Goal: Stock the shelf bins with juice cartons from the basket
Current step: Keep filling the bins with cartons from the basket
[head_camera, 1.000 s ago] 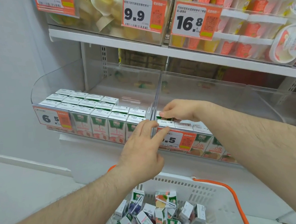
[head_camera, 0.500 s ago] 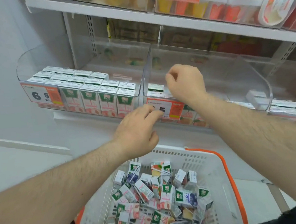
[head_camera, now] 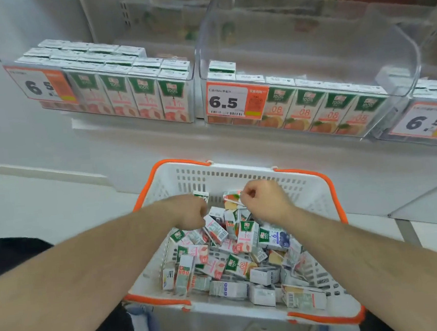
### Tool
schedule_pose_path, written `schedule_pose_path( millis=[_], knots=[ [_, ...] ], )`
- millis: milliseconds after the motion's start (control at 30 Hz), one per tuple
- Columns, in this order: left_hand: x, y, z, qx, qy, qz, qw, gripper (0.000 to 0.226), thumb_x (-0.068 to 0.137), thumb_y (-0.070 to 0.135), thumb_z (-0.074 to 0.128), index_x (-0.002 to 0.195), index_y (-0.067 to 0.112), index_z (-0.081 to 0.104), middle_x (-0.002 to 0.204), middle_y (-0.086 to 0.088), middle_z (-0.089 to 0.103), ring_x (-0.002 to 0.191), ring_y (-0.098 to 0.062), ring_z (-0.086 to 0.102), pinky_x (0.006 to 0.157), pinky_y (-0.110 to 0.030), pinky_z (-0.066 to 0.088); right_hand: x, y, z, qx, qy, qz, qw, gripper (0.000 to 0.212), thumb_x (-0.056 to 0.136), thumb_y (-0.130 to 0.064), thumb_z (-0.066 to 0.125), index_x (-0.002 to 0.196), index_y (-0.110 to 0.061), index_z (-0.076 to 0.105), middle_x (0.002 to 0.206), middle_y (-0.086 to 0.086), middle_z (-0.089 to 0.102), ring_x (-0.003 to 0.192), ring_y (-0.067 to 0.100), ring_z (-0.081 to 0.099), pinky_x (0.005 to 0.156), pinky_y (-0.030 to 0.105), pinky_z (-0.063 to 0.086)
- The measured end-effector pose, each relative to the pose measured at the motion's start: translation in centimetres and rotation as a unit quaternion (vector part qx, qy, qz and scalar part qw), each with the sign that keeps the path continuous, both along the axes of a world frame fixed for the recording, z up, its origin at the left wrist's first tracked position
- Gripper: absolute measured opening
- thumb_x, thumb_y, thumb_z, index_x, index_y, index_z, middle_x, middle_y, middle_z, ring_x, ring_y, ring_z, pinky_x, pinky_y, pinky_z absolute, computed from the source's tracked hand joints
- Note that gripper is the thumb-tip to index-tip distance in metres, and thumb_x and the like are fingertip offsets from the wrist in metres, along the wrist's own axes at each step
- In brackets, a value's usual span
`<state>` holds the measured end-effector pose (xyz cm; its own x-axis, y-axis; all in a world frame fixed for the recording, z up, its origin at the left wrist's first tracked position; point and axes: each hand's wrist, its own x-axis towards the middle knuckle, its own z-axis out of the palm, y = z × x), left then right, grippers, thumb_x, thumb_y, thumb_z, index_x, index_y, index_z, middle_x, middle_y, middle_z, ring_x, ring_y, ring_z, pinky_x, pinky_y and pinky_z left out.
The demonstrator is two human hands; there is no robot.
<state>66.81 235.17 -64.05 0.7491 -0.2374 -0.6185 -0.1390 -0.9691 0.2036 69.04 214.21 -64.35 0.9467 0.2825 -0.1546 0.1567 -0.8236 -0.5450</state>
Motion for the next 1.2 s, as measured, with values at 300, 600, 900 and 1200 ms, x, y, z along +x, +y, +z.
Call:
schedule_pose_path(
  millis=[300, 600, 900, 1200],
  knots=[
    [-3.2, -0.3, -10.0, 0.014, 0.094, 0.152, 0.984, 0.038, 0.096, 0.026, 0.049, 0.127, 0.007, 0.057, 0.124, -0.009, 0.059, 0.111, -0.025, 0.057, 0.090, -0.032, 0.047, -1.8, -1.3, -8.8, -0.122, 0.265, 0.084, 0.953, 0.021, 0.091, -0.019, 0.055, 0.083, -0.004, 0.067, 0.091, 0.014, 0.068, 0.082, 0.024, 0.061, 0.074, 0.035, 0.053],
    [-4.8, -1.6, -14.7, 0.049, 0.064, 0.274, 0.958, 0.061, 0.077, 0.029, 0.069, 0.130, 0.023, 0.039, 0.133, -0.012, 0.033, 0.111, -0.034, 0.055, 0.091, -0.045, 0.052, -4.7, -0.1, -11.6, -0.289, 0.406, 0.185, 0.847, 0.043, 0.083, -0.058, 0.062, 0.087, -0.016, 0.066, 0.089, 0.003, 0.067, 0.074, 0.018, 0.063, 0.065, 0.031, 0.053],
    [-4.2, 0.2, -14.6, -0.084, 0.101, 0.374, 0.918, 0.049, 0.074, 0.004, 0.076, 0.111, 0.017, 0.046, 0.096, -0.004, 0.058, 0.081, -0.017, 0.061, 0.056, -0.028, 0.051, -6.1, 2.4, -11.0, -0.430, 0.406, 0.344, 0.730, 0.051, 0.094, -0.033, 0.060, 0.137, -0.008, 0.050, 0.134, 0.009, 0.055, 0.116, 0.029, 0.056, 0.096, 0.041, 0.050],
    [-3.7, 1.2, -10.2, -0.350, 0.191, 0.530, 0.749, 0.037, 0.082, -0.005, 0.067, 0.108, 0.022, 0.064, 0.117, -0.011, 0.065, 0.106, -0.030, 0.062, 0.090, -0.044, 0.052, -3.7, -4.2, -6.7, -0.094, 0.535, 0.038, 0.838, 0.060, 0.087, -0.014, 0.070, 0.141, -0.008, 0.044, 0.146, 0.010, 0.043, 0.124, 0.029, 0.051, 0.098, 0.041, 0.047]
  ],
)
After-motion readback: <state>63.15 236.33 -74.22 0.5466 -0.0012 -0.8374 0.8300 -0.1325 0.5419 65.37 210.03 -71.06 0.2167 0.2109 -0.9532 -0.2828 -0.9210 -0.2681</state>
